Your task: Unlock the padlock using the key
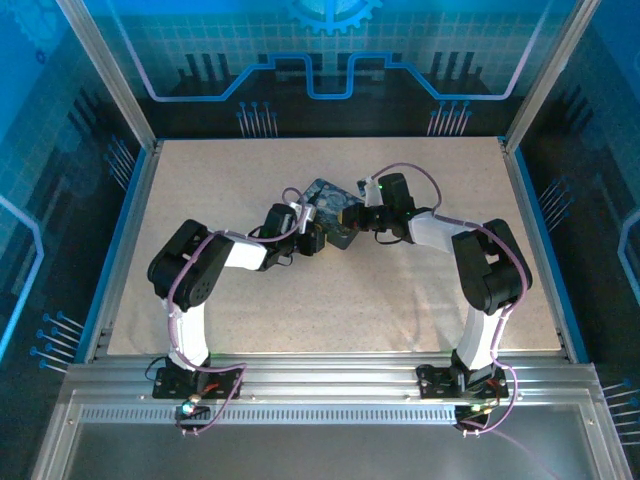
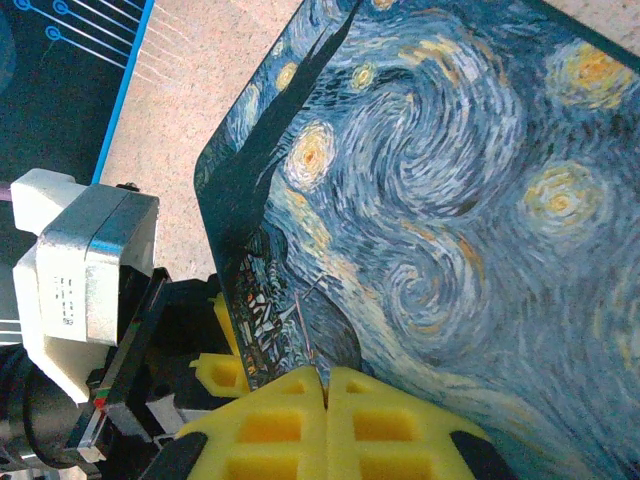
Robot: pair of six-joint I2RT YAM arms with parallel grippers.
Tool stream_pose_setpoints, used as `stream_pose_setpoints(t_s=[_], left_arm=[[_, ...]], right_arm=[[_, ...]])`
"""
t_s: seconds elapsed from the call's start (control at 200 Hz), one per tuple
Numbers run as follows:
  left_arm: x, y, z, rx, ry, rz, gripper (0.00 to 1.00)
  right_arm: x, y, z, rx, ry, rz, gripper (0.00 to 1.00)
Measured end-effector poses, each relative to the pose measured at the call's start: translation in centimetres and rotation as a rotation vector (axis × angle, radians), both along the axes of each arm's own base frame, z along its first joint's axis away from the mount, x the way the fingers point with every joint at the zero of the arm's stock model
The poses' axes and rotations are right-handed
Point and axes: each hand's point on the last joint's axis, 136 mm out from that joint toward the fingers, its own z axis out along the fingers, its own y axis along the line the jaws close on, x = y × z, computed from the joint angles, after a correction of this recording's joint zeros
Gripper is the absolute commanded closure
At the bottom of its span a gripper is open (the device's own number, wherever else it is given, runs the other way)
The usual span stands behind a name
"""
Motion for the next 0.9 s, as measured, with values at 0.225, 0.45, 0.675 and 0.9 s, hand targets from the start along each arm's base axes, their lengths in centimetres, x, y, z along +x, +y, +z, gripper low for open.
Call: stream_pose_setpoints(t_s=[0.225, 0.45, 0.675, 0.9], left_arm=[[0.0, -0.1, 0.0, 0.004, -0.004, 0.004, 0.80], [-0.5, -0.6, 0.2, 0.000, 0.012, 0.000, 0.80], [-2.6, -1.6, 0.4, 0.002, 0.071, -0.022, 0.82], [-4.0, -1.0, 0.7, -0.005, 0.173, 0.022, 0.87]], right_arm=[[0.0, -0.1, 0.1, 0.004, -0.008, -0.003, 1.00], [-0.1, -0.4, 0.4, -0.007, -0.010, -0.013, 1.00], [-0.4, -2.2, 3.2, -0.018, -0.077, -0.065, 1.00], [-2.2, -4.8, 6.6, -0.032, -0.208, -0.107, 1.00]])
